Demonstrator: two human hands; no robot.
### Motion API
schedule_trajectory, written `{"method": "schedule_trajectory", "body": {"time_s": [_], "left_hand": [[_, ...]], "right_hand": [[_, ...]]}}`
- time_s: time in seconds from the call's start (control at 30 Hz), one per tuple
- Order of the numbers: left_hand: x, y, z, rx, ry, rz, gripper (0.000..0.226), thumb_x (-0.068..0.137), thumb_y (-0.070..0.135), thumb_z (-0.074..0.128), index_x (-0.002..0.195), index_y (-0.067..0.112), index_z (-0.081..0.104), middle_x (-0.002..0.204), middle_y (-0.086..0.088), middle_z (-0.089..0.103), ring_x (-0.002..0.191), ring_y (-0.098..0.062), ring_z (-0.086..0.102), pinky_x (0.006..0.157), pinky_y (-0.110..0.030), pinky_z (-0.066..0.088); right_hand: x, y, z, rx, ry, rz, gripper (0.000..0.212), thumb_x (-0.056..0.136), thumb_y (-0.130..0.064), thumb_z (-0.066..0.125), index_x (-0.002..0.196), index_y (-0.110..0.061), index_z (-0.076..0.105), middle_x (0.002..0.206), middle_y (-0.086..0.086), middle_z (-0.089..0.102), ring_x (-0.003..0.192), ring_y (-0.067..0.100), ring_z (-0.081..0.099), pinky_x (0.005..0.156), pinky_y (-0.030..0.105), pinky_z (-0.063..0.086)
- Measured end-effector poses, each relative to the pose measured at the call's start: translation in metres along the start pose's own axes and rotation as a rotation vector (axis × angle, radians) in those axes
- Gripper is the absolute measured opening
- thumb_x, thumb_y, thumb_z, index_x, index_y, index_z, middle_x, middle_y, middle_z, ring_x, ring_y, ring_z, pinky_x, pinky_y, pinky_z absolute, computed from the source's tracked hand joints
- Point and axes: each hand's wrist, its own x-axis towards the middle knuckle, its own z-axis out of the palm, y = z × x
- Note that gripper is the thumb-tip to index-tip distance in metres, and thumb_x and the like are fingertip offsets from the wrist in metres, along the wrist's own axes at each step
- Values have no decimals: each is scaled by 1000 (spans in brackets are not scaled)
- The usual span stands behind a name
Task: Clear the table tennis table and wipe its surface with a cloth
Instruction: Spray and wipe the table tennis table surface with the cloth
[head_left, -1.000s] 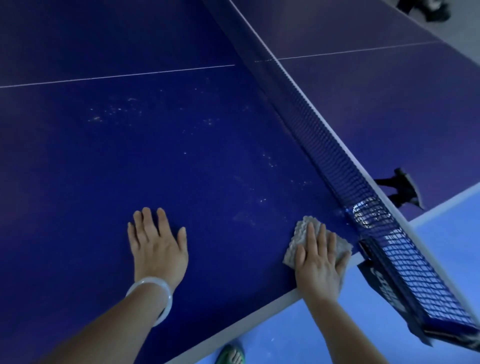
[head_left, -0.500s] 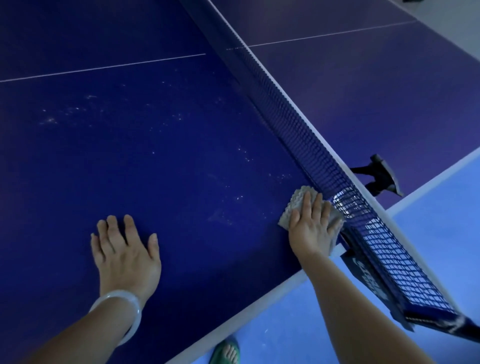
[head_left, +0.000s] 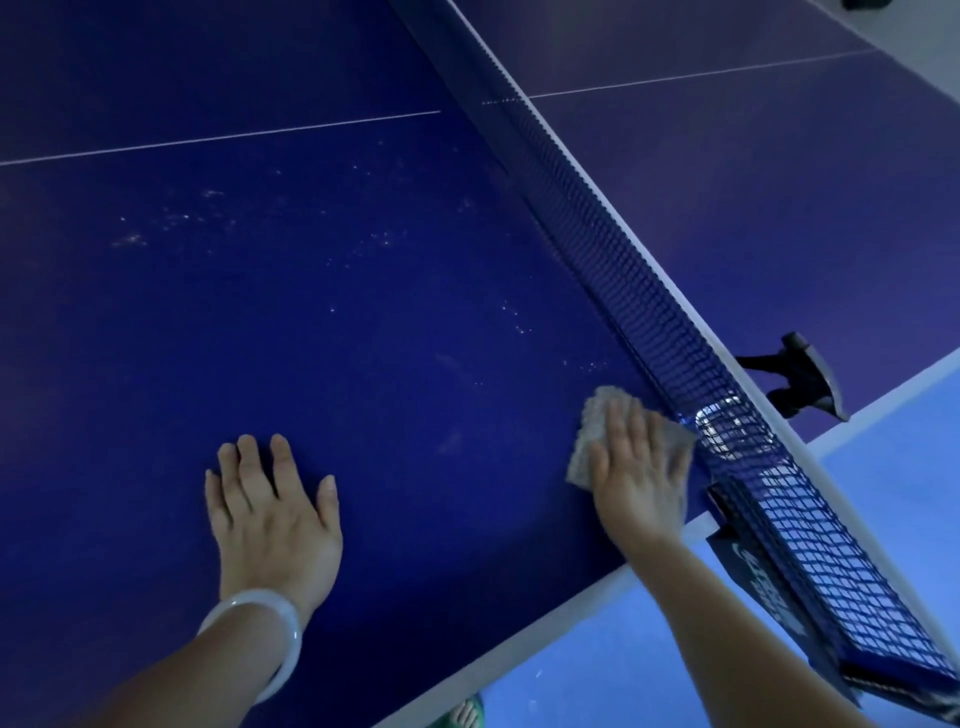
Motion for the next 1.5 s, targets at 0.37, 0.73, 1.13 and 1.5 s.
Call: {"method": "schedule_trajectory", "body": {"time_s": [0.37,0.73,1.13,1.5], "left_hand": [[0,0,-4,-12,-18,6,67,94,40,37,145,-4,33,152,-30,24,145,-43,16,119,-57,13],[1,0,-4,-14,-13,11,71,93,45,26,142,-6,38,147,-33,31,141,-47,23,117,-59,17],[2,1,-5,29,-62,5,70,98,46,20,147,-1,31,153,-29,26,146,-41,16,120,-55,13],[3,1,-5,57,-92,-12,76,94,52,1,152,6,15,160,-21,12,150,-33,2,122,-50,5]], "right_hand": [[-30,-25,6,-4,-72,-105,58,97,-52,-1,149,-40,-24,160,-11,-23,145,12,-27,117,52,-16],[51,-53,-8,18,-68,-208,59,98,-53,0,150,-37,-19,162,-7,-18,147,13,-22,119,46,-17],[101,-61,-12,32,-73,12,59,101,-49,5,154,-32,-14,163,-5,-14,149,16,-15,120,51,-11],[102,-135,-9,-136,-46,-685,64,99,-44,23,156,-26,0,164,-1,2,150,21,1,121,52,3]]}}
